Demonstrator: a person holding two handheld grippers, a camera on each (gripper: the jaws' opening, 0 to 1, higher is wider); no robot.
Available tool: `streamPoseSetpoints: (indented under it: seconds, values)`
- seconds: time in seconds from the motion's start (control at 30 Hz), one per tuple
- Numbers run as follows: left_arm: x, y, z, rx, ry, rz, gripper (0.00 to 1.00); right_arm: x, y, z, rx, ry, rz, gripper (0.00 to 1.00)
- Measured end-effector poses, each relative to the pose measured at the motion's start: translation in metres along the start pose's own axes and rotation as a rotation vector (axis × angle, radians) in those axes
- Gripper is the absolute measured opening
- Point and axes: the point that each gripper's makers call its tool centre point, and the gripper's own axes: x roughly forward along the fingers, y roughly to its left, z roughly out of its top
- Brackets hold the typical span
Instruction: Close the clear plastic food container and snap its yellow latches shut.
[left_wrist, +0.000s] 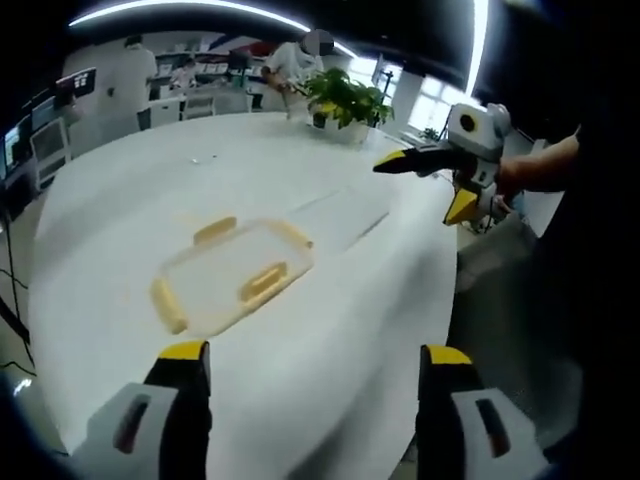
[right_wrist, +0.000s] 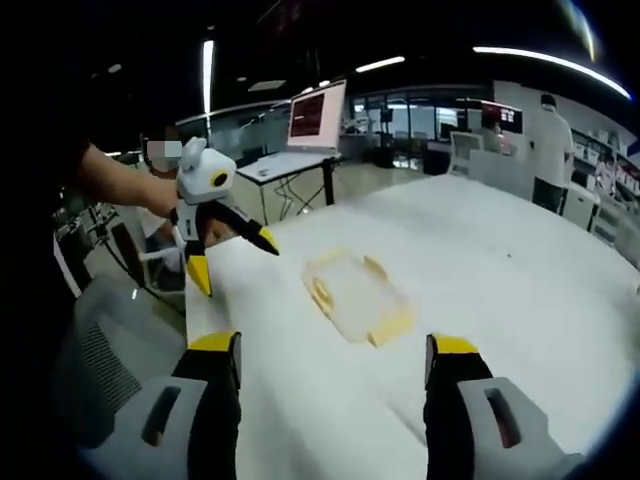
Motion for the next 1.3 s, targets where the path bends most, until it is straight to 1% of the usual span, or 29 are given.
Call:
streamPoseSetpoints:
  seconds: [0.2,0.37,0.47,0.57,0.63,0.7,0.77,0.87,0.93,1.07,1.17,1.3]
  values:
    - [-0.002,0.008,0.003,0.004,0.008,0.007,0.82,0.006,-0.001,-0.002,-0.006,0.008,0.009,0.73]
    - [-0.001,0.014,0.001,0.017,0.030,0.001,0.80,0.010,-0.001,-0.005,-0.030,0.034,0.026,0.72]
    - [0.000,0.017,-0.001,0.022,0.044,0.001,0.80,0.012,0.000,-0.005,-0.032,0.036,0.038,0.72]
    - [0.001,0.019,0.002,0.020,0.040,0.000,0.80,0.015,-0.002,-0.006,-0.036,0.038,0.044,0.72]
    - [0.002,0.020,0.002,0.033,0.042,-0.001,0.80,0.017,-0.003,-0.006,-0.035,0.042,0.044,0.71]
    - [0.004,0.022,0.001,0.054,0.061,-0.002,0.80,0.019,-0.005,-0.006,-0.039,0.044,0.044,0.71]
    - [0.005,0.025,0.000,0.060,0.067,-0.005,0.80,0.020,-0.006,-0.006,-0.041,0.047,0.047,0.71]
    - [0.008,0.031,0.001,0.065,0.071,-0.010,0.80,0.023,-0.004,-0.007,-0.047,0.047,0.068,0.68]
    - [0.009,0.035,0.001,0.069,0.079,-0.007,0.80,0.025,-0.005,-0.010,-0.055,0.069,0.076,0.68]
    - [0.008,0.042,0.004,0.076,0.079,-0.002,0.80,0.028,-0.008,-0.013,-0.060,0.083,0.084,0.68]
    - [0.009,0.048,0.002,0.089,0.094,0.001,0.80,0.030,-0.010,-0.013,-0.062,0.086,0.087,0.68]
    - [0.010,0.055,0.000,0.087,0.103,0.006,0.79,0.035,-0.012,-0.014,-0.067,0.094,0.090,0.68]
